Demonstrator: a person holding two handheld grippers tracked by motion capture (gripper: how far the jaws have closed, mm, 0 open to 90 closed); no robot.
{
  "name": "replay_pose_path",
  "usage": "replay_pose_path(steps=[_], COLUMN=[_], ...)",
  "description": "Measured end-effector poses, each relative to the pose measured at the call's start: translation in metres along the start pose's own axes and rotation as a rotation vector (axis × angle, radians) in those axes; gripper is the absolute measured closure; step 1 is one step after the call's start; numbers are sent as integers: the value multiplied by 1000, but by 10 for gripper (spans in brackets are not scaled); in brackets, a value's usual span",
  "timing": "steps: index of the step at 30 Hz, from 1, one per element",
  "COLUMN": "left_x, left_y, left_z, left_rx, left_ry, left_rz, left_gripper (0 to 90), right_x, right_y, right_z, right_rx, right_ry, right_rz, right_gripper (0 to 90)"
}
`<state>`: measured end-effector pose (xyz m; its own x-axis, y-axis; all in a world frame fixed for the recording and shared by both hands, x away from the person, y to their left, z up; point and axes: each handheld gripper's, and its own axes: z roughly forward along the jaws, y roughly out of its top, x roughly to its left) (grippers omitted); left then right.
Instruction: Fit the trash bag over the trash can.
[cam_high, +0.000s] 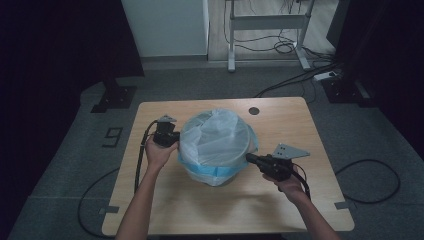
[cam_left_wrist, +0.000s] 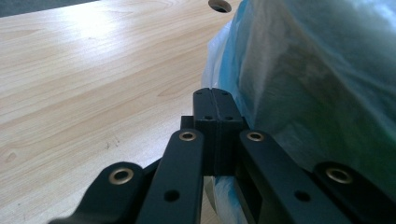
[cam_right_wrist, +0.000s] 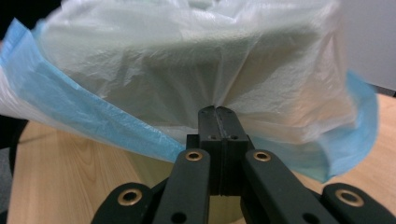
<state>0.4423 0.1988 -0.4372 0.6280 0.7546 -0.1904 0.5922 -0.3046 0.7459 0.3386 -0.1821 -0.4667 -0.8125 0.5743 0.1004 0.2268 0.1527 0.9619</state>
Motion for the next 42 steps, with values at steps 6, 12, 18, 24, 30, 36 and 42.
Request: replay_pose_path(steps=[6,12,18,24,30,36,42], left_x=[4,9,8,12,14,23,4], left_y=[-14,-26,-33,-35,-41,-41,-19], left_z=[3,6,14,20,8,-52,-96], left_rx=[41,71,90,137,89,-105,-217], left_ry=[20,27,24,38,87,107,-23], left_rz=[-22,-26,-32,-42,-59,-59,76], left_gripper=[899,900,900,899,762,367,375], right_x=[1,0,4,3,-1,5,4], right_y=[-28,-44,-50,-56,-58,-52,-50], right_z=[16,25,33,42,39,19,-2], right_rx=[70,122,166,229,210,87,24], right_ry=[-14,-46,-67,-88,-112,-131,-94], right_rz=[20,21,-7,2,31,57,74], right_gripper=[895,894,894,893,822,447,396])
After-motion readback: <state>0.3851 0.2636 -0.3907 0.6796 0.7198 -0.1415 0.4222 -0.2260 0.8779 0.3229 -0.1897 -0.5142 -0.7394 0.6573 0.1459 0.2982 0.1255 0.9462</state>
